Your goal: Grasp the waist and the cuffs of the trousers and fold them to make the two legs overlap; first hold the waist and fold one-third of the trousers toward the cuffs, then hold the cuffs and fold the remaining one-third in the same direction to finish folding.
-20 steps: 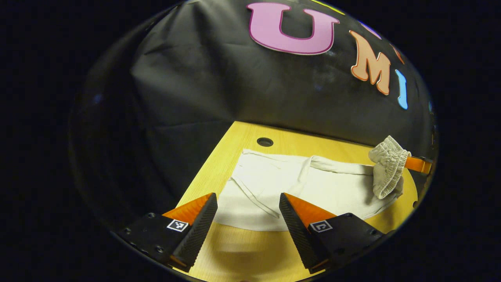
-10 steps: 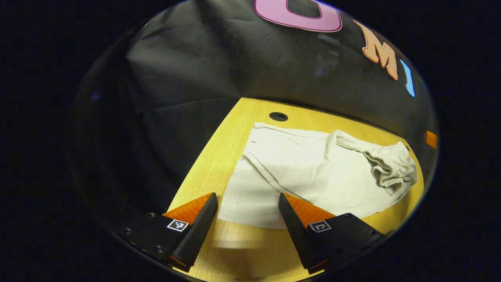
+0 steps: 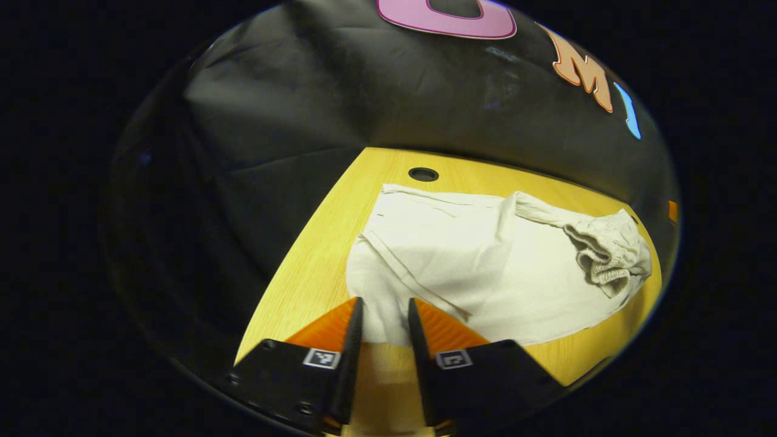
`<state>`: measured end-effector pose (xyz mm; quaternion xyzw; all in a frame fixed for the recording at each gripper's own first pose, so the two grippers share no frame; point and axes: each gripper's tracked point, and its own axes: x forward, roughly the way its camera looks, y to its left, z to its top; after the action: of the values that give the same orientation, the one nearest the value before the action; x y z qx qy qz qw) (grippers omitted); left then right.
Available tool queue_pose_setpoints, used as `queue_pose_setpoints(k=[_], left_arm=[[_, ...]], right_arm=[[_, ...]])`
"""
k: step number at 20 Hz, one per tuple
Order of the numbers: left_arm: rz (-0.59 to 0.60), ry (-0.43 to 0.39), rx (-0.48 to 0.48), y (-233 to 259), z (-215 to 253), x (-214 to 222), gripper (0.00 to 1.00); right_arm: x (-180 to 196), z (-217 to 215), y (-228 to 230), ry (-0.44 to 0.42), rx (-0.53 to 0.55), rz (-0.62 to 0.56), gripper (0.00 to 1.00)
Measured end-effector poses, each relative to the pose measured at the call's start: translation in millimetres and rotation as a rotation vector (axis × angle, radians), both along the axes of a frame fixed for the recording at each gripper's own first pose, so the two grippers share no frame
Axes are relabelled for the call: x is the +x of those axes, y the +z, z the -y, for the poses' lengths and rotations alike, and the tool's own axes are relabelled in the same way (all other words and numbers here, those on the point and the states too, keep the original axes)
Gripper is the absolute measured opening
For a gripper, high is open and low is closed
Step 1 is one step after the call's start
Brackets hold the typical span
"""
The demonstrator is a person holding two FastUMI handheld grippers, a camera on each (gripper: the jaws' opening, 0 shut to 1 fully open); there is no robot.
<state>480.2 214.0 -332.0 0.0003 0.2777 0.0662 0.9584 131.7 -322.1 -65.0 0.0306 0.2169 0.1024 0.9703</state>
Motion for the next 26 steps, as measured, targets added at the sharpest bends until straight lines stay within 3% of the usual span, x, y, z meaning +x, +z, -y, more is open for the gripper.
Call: queue_pose_setpoints(k=[2, 4, 10, 14, 15, 16, 26], left_arm=[[0.004, 0.007, -0.007, 0.6, 6.8, 3.8, 0.11], [0.002, 0.027, -0.012, 3.4, 7.0, 2.3, 0.00], [0.116, 0.041, -0.119, 47.6, 36.7, 8.2, 0.00], [0.212, -0.001, -0.162, 97.1, 77.5, 18.5, 0.00], [0.229, -0.018, -0.159, 108.3, 91.3, 22.2, 0.00], [0.243, -0.040, -0.155, 117.8, 107.6, 25.4, 0.00], [0.342, -0.373, -0.081, 200.2, 329.3, 39.0, 0.00]], right_arm=[[-2.3, 8.5, 6.1, -0.007, -0.007, 0.011, 0.97], [-5.3, 17.7, 8.5, -0.013, -0.027, 0.013, 0.97], [-14.7, 46.7, 17.2, -0.025, -0.055, 0.020, 0.97], [-17.4, 69.6, 25.0, -0.030, -0.048, 0.033, 0.94], [-17.8, 75.8, 27.2, -0.029, -0.050, 0.035, 0.97], [-18.5, 82.7, 29.6, -0.027, -0.052, 0.040, 0.94], [-35.1, 167.6, 32.0, -0.024, -0.053, 0.036, 0.97]])
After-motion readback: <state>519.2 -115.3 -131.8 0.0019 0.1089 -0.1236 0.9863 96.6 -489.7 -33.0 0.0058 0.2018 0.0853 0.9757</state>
